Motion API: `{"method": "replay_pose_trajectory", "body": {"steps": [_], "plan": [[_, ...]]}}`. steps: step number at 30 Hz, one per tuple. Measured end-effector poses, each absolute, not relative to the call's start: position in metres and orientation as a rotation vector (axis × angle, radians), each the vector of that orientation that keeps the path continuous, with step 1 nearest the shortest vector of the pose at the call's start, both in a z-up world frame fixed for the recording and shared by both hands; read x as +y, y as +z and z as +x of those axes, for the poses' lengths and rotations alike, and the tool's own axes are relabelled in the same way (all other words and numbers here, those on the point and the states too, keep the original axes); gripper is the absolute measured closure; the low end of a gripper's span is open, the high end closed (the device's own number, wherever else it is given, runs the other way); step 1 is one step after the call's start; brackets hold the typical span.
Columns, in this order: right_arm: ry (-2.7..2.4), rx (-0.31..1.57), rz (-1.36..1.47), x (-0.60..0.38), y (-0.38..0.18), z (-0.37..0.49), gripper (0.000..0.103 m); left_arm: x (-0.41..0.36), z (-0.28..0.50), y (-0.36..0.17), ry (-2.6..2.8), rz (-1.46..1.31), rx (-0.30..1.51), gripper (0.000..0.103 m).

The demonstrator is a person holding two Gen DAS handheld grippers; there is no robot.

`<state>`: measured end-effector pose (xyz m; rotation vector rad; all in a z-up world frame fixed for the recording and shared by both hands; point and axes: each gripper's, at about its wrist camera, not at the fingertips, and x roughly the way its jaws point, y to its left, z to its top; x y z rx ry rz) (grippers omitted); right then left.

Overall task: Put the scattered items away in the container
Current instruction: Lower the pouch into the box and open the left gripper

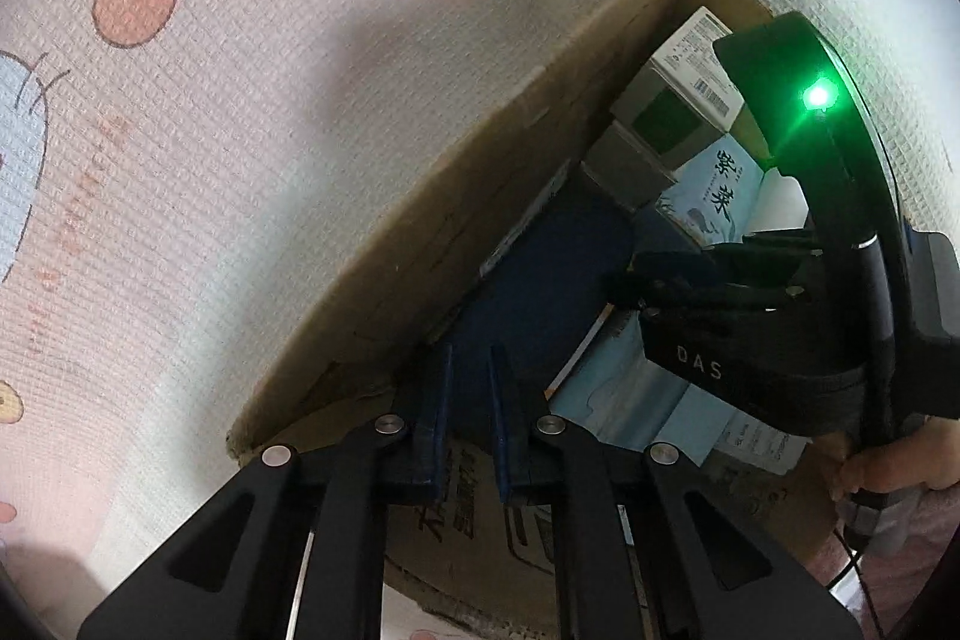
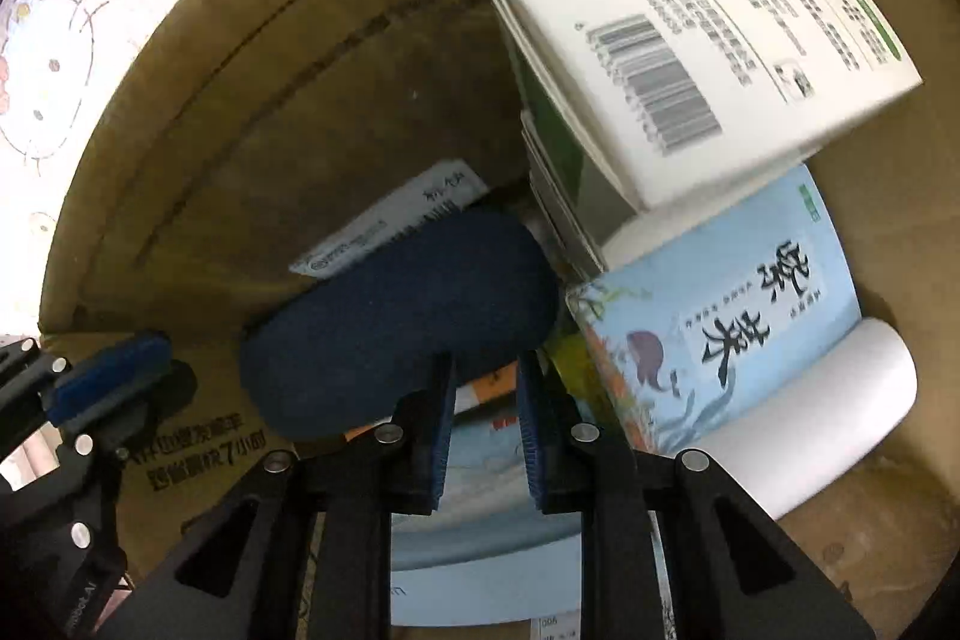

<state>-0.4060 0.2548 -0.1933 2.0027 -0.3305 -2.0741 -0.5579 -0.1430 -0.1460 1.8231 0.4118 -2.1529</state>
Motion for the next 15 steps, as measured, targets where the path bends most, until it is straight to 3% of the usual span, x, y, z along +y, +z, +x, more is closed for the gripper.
{"method": "replay_pose_trajectory", "body": {"steps": [8, 11, 12, 15], "plan": [[-2.054, -0.4, 1.947, 0.269, -0.186, -0.401, 0.086, -0.135, -0.557, -0.14, -2.135, 1.812, 0.396, 0.089], [-2.079, -0.353, 1.926, 0.274, -0.167, -0.39, 0.085, -0.128, -0.553, -0.132, -2.132, 1.808, 0.391, 0.077], [-2.074, -0.34, 1.921, 0.276, -0.162, -0.387, 0.084, -0.124, -0.551, -0.128, -2.138, 1.806, 0.39, 0.072], [-2.014, -0.343, 1.919, 0.286, -0.153, -0.375, 0.072, -0.109, -0.548, -0.121, -2.159, 1.832, 0.379, 0.071]]}}
